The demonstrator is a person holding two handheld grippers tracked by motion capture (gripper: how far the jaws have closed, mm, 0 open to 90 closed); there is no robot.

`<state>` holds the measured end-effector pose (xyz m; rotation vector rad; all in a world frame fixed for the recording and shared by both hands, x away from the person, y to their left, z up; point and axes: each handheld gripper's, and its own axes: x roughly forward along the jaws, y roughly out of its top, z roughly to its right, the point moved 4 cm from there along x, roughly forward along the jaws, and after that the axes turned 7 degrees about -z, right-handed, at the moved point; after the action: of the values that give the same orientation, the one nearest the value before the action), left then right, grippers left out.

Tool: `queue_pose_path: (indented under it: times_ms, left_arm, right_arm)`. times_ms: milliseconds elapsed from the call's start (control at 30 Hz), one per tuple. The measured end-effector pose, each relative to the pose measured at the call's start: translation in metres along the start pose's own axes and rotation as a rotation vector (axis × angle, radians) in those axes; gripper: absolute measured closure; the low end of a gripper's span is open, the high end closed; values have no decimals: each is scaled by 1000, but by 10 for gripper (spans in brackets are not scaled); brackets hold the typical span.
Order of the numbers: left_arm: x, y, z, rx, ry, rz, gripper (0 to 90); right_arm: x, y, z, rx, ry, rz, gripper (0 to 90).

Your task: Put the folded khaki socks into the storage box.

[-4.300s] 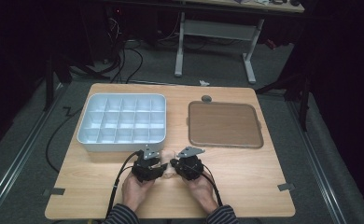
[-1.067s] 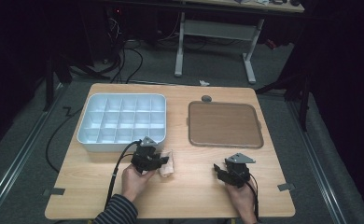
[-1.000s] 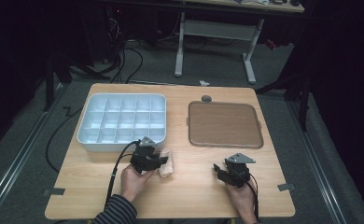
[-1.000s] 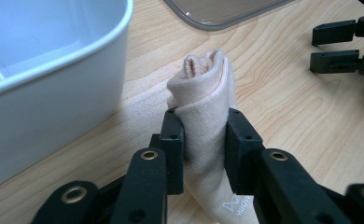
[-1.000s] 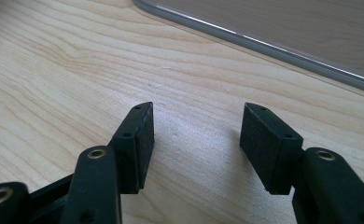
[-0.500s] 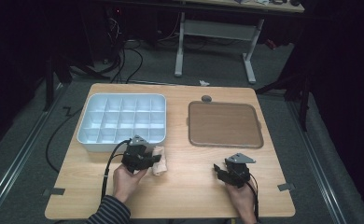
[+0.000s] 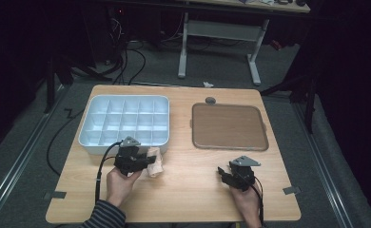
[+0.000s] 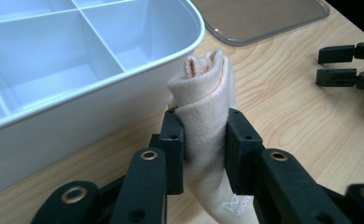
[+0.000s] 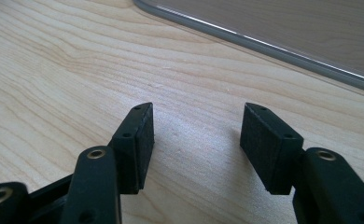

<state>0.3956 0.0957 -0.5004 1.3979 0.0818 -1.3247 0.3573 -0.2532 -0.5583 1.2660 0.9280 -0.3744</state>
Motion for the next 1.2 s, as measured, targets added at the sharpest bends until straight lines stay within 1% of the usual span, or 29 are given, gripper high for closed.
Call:
queue_pose_path:
  times_ms: [100,367,600,800,933,1100,1200]
  left_arm:
    - [-5,-1,-3,-9,-4,11,720]
    - [-15,-3,-11,-26,10,20,720]
    - [-26,-2,-16,-27,24,29,720]
    - [-35,-2,-22,-38,31,40,720]
    - [-39,-2,-25,-45,33,51,720]
    - [-42,-3,-30,-52,41,47,720]
    - [-45,-2,-32,-54,43,54,720]
  right_arm:
    - [0,0,0,0,0,0,447]
    - [0,0,0,0,0,0,447]
    - [0,0,0,-1,-1,0,447]
    - [0,0,0,0,0,0,447]
    - [0,0,0,-2,-3,0,447]
    - [0,0,0,-3,-4,0,447]
    - [0,0,0,-3,-4,-1,448]
